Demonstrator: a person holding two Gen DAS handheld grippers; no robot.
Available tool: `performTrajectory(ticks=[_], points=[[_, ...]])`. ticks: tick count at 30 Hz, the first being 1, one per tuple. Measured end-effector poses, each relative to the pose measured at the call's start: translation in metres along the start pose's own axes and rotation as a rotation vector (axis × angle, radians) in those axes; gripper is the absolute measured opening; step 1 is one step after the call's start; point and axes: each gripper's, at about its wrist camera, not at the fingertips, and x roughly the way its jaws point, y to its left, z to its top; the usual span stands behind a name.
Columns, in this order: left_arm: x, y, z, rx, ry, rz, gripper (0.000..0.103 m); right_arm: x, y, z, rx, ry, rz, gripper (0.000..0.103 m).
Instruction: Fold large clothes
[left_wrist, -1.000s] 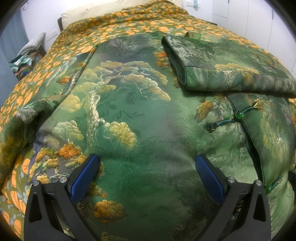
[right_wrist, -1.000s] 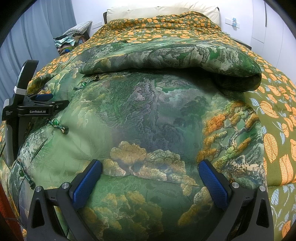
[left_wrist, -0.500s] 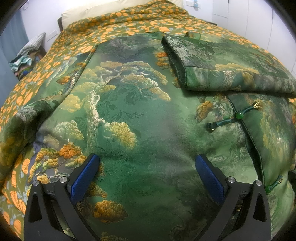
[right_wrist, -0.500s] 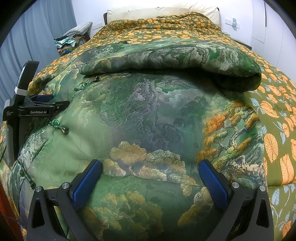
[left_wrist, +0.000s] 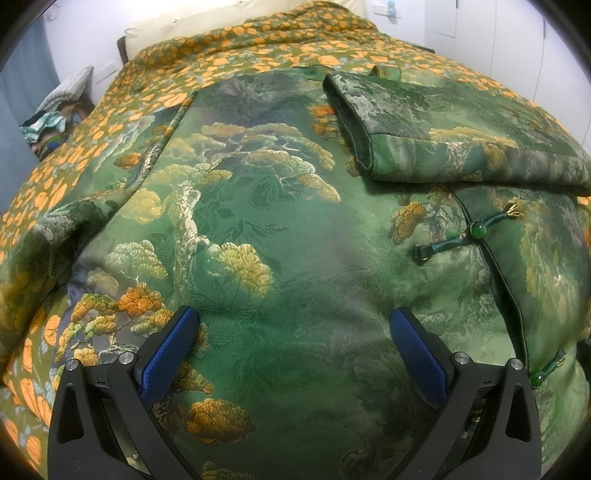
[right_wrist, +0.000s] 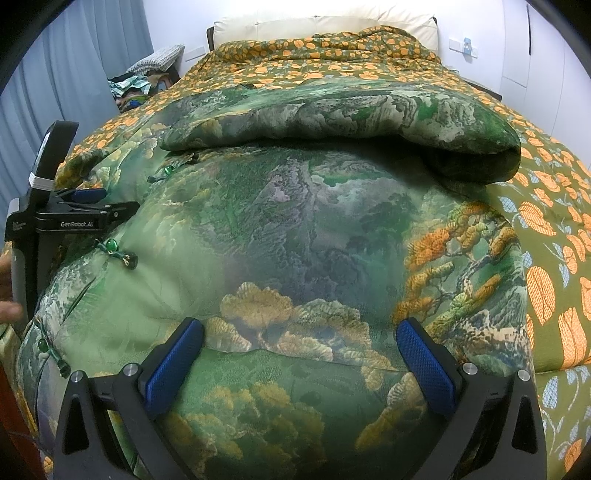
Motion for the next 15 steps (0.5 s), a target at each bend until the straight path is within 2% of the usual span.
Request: performTrajectory(ticks=[5, 6, 8, 9, 11, 13, 14, 15], points=[[-0.002, 0.0, -0.001, -0.014, 0.018, -0.016, 0.103, 0.0, 0.0, 0.0, 0.0, 0.0, 0.0, 0.103], [-0.002, 0.002, 0.001, -0.021, 0.044, -0.027, 0.103, 0.0, 0.0, 0.0, 0.0, 0.0, 0.0, 0.103], [-0.004, 0.007, 0.005, -0.063, 0.149, -0.059, 0.103, 0.0, 0.0, 0.0, 0.0, 0.0, 0.0, 0.103], [-0.011, 0.012, 0.006, -0.099, 0.202, -0.097, 0.103, 0.0, 0.0, 0.0, 0.0, 0.0, 0.0, 0.103], [-0.034, 0.024, 0.004, -0.158, 0.235, -0.214, 0.101, 0.0, 0.0, 0.0, 0.0, -0.001, 0.0, 0.103], [-0.071, 0.048, 0.004, -0.23, 0.196, -0.354, 0.102, 0.0, 0.0, 0.0, 0.0, -0.001, 0.0, 0.103], [-0.096, 0.069, 0.004, -0.267, 0.14, -0.375, 0.102, 0.0, 0.0, 0.0, 0.0, -0.001, 0.0, 0.103], [-0.117, 0.089, 0.003, -0.298, 0.088, -0.366, 0.103, 0.0, 0.0, 0.0, 0.0, -0.001, 0.0, 0.103]])
